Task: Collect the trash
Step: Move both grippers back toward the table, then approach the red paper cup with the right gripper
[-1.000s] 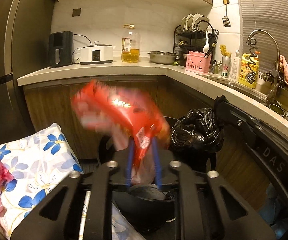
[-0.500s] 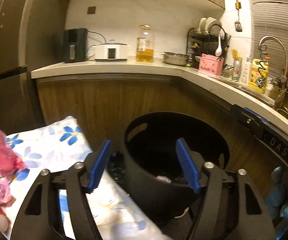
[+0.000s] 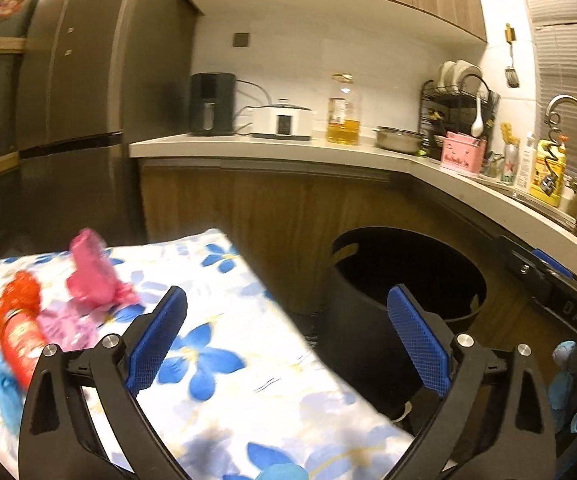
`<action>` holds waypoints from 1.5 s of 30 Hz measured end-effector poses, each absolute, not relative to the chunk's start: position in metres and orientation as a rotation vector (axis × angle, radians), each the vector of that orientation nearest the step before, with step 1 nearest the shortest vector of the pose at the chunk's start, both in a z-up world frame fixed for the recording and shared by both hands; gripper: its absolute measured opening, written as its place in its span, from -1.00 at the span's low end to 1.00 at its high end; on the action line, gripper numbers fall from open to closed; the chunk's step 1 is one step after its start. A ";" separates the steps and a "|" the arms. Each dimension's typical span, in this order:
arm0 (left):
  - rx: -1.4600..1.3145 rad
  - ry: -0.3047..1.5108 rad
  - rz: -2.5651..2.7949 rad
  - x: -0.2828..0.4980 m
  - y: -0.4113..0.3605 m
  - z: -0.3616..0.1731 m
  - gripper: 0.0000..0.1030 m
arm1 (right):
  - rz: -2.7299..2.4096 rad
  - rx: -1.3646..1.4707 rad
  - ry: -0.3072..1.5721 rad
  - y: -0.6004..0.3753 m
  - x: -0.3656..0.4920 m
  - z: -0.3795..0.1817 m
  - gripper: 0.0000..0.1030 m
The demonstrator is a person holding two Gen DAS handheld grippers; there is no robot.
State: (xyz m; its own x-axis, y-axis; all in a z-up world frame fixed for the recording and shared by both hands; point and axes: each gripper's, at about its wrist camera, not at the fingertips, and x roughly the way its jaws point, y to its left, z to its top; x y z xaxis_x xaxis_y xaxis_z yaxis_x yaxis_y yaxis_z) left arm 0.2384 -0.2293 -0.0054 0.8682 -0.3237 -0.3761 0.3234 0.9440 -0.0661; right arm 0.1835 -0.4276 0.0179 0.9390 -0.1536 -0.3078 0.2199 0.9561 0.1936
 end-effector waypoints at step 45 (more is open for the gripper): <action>-0.124 0.391 0.186 0.153 0.021 -0.031 0.88 | 0.324 0.045 0.475 -0.132 0.222 -0.040 0.57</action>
